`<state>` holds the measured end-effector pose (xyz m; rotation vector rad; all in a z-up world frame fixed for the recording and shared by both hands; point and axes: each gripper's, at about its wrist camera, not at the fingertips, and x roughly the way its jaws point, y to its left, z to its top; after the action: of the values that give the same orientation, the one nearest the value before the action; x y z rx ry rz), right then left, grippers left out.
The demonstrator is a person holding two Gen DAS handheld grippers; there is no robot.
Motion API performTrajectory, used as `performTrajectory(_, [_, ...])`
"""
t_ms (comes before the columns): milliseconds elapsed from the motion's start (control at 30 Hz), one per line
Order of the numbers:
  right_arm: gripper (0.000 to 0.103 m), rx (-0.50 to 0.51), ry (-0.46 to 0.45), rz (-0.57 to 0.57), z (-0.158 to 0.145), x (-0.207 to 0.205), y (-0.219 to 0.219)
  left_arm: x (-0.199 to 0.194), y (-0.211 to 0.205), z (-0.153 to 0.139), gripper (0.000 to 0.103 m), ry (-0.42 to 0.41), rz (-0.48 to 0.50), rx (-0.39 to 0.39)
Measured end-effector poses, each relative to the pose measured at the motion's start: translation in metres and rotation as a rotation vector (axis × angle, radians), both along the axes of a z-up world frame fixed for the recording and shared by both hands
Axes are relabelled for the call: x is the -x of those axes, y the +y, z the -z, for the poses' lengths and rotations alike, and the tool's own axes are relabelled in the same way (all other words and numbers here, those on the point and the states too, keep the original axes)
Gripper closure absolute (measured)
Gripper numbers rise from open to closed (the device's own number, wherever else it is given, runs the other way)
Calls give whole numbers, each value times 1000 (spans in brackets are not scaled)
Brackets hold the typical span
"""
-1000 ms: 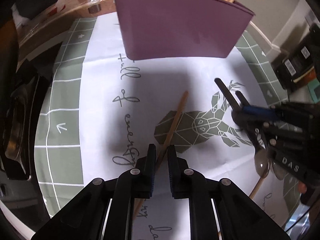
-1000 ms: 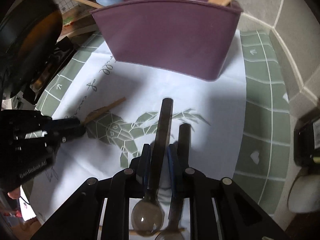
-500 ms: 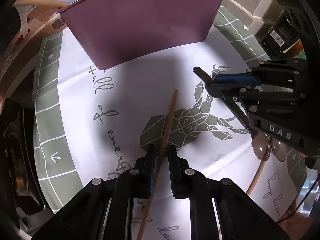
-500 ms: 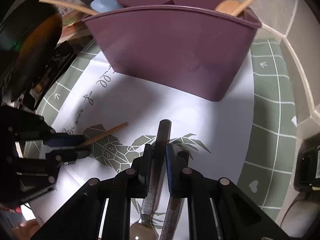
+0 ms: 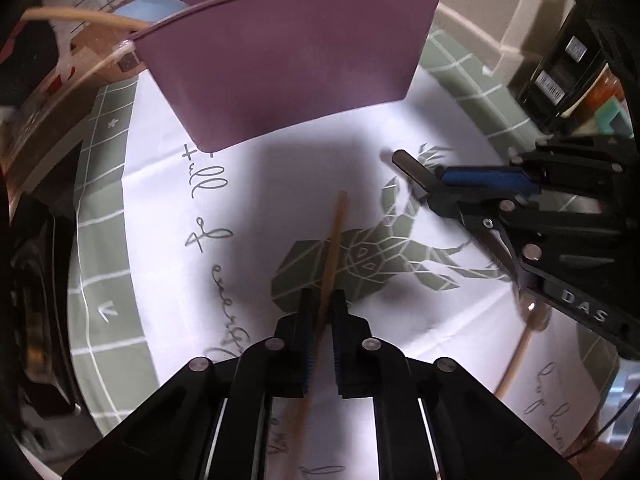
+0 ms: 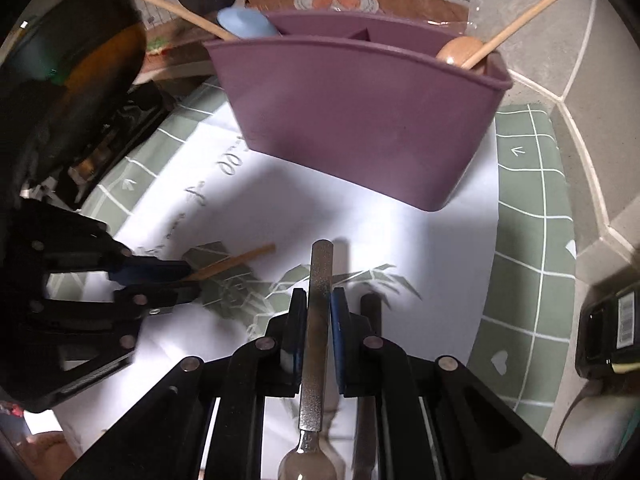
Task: Organize utensils
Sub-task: 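Lift the metal spoons with the right tool while the left tool lifts the chopstick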
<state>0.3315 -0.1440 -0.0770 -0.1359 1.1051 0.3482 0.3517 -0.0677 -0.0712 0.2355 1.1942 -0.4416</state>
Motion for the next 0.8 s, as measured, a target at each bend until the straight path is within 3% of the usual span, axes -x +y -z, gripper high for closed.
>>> performTrajectory(267, [93,-34,-33,17,-26,30,-14,30,40,-44,97,-111,-80,150])
performTrajectory(800, [93,-62,-136,44,-61,56,-16,49,49,-92,97,-220,-97,237])
